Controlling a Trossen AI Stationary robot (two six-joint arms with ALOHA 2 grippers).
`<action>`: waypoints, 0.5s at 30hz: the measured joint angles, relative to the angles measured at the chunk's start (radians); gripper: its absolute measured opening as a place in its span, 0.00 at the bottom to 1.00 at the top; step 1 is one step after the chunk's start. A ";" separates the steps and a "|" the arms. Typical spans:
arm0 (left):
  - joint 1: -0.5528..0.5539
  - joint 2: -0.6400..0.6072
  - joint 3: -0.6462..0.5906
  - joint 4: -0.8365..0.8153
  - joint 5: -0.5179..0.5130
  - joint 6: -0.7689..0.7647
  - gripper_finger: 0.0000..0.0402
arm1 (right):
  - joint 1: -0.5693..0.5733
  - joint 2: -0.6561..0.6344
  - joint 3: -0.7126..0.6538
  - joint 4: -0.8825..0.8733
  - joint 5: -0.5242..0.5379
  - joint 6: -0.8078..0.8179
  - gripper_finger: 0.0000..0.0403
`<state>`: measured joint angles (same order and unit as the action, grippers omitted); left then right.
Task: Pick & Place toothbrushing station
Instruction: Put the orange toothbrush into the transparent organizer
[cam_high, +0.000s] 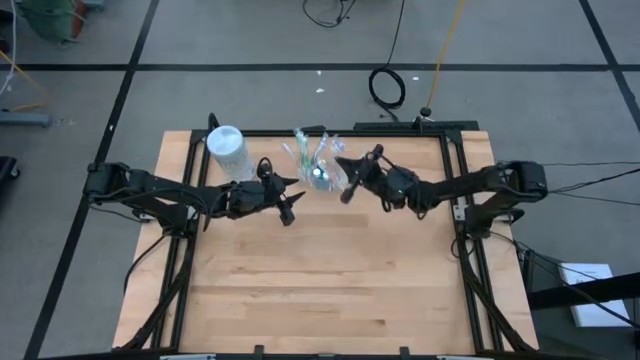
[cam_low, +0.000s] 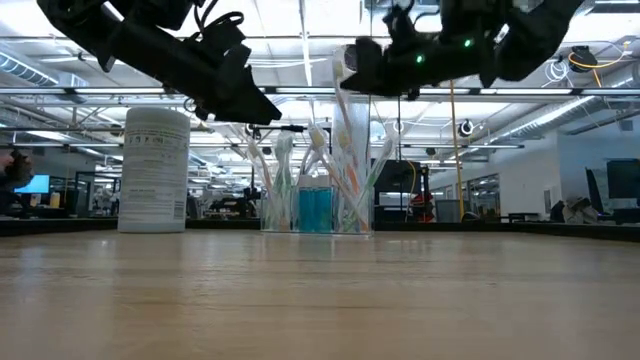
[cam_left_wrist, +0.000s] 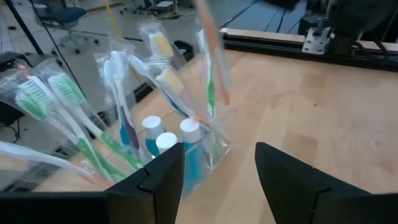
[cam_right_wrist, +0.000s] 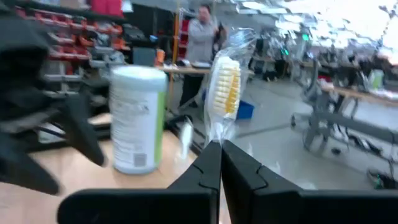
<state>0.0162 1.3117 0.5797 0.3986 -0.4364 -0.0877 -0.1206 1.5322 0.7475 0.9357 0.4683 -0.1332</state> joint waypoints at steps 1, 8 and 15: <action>0.000 0.000 0.000 0.000 0.003 -0.001 0.50 | -0.011 0.014 0.000 -0.002 0.000 0.016 0.00; 0.000 -0.056 0.000 -0.041 0.010 -0.003 0.50 | -0.031 0.103 0.000 0.009 0.003 0.095 0.00; -0.004 -0.122 -0.003 -0.166 0.019 -0.029 0.50 | -0.029 0.120 0.000 -0.086 0.005 0.141 0.00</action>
<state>0.0121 1.1897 0.5770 0.2322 -0.4179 -0.1170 -0.1493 1.6520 0.7479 0.8493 0.4728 0.0081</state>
